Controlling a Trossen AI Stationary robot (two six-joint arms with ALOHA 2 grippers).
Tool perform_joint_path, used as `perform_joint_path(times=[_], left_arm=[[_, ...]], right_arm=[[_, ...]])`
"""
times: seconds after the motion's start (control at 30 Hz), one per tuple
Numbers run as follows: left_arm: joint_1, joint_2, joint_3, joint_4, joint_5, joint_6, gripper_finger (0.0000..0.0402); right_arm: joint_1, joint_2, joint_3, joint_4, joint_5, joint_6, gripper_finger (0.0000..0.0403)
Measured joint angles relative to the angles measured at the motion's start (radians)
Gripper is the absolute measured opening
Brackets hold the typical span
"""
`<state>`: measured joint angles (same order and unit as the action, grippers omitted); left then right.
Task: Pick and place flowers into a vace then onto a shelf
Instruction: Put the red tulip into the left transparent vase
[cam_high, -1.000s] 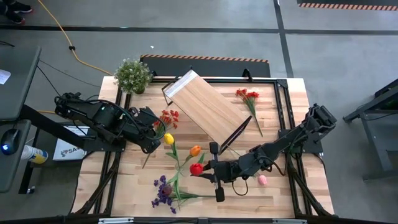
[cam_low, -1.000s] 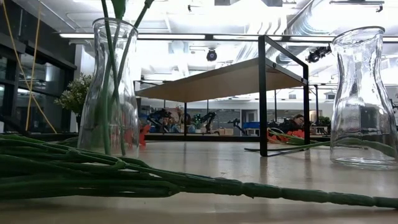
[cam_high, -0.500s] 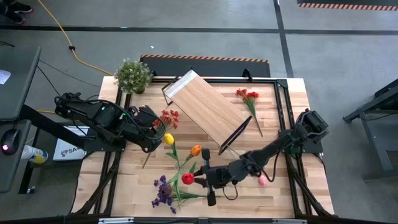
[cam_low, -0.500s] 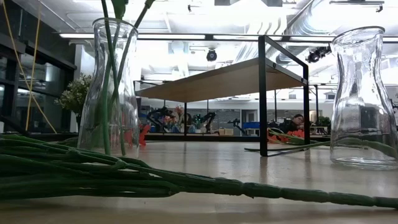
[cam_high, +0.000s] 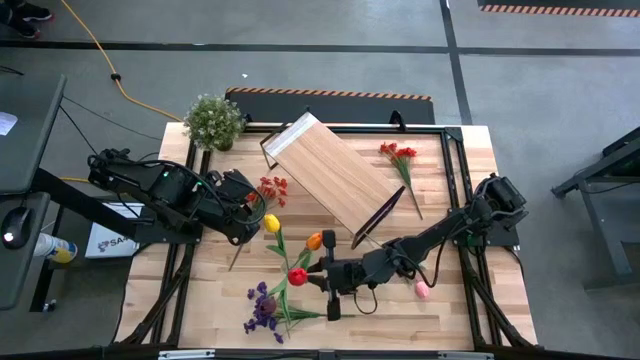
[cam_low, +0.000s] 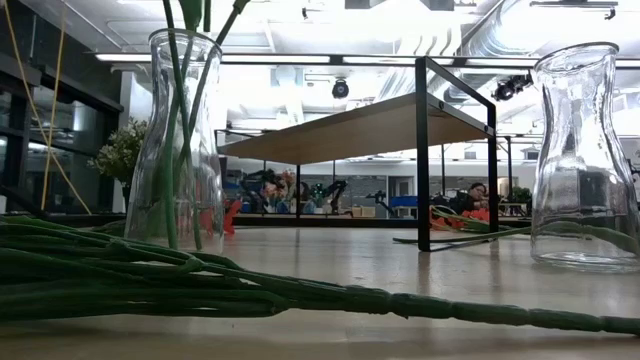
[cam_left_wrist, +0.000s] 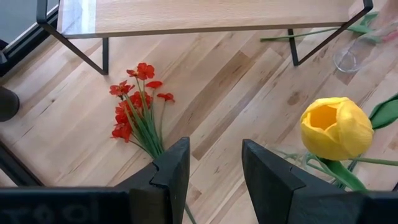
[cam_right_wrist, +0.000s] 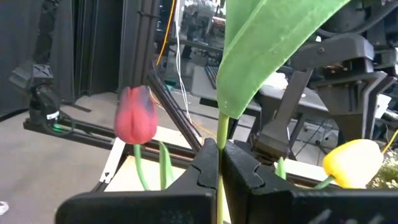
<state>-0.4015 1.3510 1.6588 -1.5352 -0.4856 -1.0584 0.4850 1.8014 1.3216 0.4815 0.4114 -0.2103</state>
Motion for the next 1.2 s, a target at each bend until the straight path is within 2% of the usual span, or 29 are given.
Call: perform_joint_path(times=[1.0, 1.2], left_arm=[[0.000, 0.000, 0.000, 0.016, -0.021, 0.002, 0.0179], [0.000, 0.000, 0.000, 0.016, -0.021, 0.004, 0.0179]], right_arm=[[-0.026, 0.058, 0.000, 0.009, -0.049, 0.060, 0.0000], [-0.027, 0.059, 0.000, -0.027, -0.055, 0.111, 0.0014]])
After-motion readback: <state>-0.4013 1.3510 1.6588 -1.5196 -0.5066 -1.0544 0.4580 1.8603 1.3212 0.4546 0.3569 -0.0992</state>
